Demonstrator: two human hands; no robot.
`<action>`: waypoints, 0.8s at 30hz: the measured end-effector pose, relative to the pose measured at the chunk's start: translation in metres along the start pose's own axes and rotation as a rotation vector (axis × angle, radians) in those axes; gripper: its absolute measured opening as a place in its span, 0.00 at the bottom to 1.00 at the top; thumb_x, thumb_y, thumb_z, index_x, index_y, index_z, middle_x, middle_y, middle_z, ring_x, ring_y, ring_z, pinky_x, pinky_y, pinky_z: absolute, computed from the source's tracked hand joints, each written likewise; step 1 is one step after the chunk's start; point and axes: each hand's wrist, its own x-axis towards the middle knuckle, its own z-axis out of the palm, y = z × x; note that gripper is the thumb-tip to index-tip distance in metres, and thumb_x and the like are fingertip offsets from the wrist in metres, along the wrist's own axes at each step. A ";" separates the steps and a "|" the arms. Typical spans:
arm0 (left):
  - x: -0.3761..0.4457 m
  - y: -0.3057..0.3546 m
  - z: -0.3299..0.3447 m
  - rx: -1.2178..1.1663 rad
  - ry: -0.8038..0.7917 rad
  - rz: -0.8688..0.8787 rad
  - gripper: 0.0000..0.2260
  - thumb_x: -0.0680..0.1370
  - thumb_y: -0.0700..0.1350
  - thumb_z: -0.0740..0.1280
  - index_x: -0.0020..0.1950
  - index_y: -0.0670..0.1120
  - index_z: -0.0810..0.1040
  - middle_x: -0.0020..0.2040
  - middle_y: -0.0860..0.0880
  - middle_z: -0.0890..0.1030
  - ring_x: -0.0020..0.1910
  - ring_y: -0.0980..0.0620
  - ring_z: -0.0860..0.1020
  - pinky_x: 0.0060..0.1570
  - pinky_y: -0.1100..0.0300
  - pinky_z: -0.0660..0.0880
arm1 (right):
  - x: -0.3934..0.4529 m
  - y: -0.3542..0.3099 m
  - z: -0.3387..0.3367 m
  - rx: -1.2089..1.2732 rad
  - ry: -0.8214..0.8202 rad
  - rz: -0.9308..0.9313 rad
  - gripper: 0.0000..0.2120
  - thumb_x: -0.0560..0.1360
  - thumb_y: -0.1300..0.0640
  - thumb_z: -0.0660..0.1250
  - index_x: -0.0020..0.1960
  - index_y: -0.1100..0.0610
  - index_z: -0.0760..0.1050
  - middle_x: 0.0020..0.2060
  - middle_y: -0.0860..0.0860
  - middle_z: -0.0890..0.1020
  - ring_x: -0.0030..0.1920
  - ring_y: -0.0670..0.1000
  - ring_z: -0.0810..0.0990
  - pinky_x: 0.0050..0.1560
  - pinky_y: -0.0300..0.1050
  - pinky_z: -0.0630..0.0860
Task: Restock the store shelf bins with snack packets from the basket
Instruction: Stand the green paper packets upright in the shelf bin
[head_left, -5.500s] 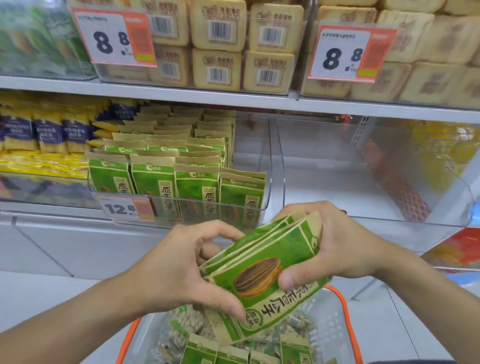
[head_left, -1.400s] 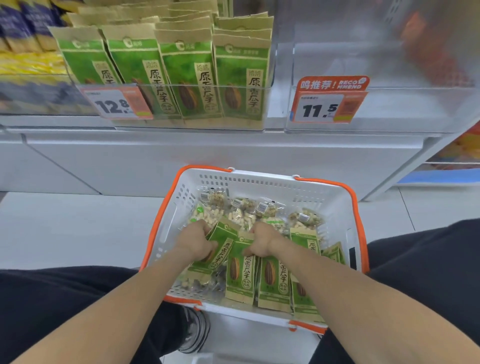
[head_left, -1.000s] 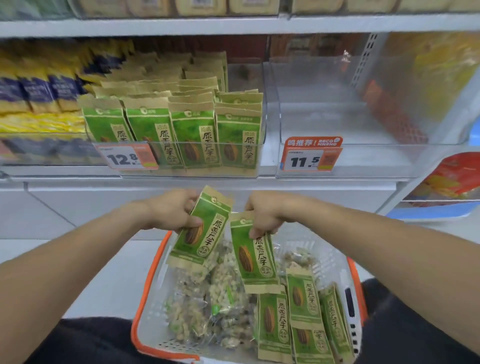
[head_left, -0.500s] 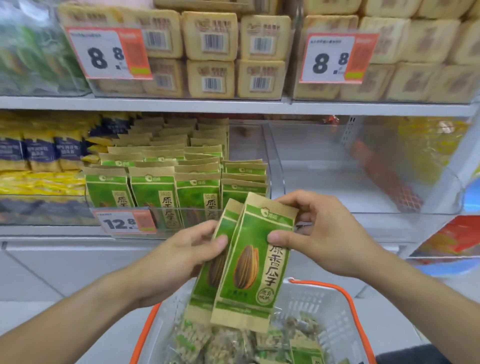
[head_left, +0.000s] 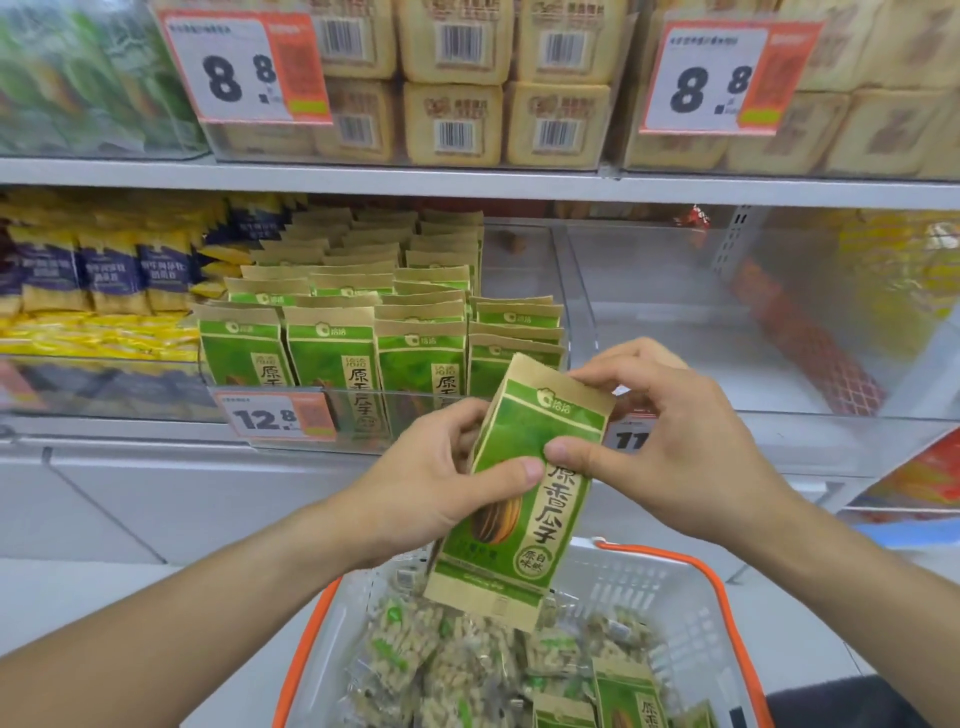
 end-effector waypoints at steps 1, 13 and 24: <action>0.000 0.002 -0.001 0.028 0.021 0.029 0.20 0.72 0.42 0.73 0.62 0.42 0.75 0.53 0.44 0.85 0.52 0.47 0.84 0.50 0.56 0.82 | -0.001 -0.001 -0.001 -0.014 0.017 -0.029 0.20 0.64 0.47 0.81 0.53 0.40 0.78 0.51 0.42 0.77 0.51 0.45 0.80 0.50 0.45 0.78; -0.010 0.016 -0.009 0.304 -0.099 0.151 0.15 0.71 0.40 0.77 0.56 0.47 0.81 0.49 0.47 0.86 0.48 0.48 0.85 0.49 0.53 0.81 | 0.004 -0.010 -0.016 0.161 -0.501 0.067 0.24 0.62 0.49 0.84 0.54 0.51 0.81 0.45 0.51 0.87 0.45 0.55 0.86 0.47 0.62 0.80; -0.008 0.023 -0.026 0.487 0.060 0.145 0.29 0.61 0.55 0.81 0.59 0.52 0.78 0.53 0.57 0.85 0.53 0.60 0.82 0.58 0.53 0.79 | 0.013 -0.005 -0.036 0.313 -0.258 0.159 0.19 0.65 0.58 0.76 0.53 0.64 0.78 0.42 0.54 0.87 0.41 0.53 0.87 0.39 0.43 0.82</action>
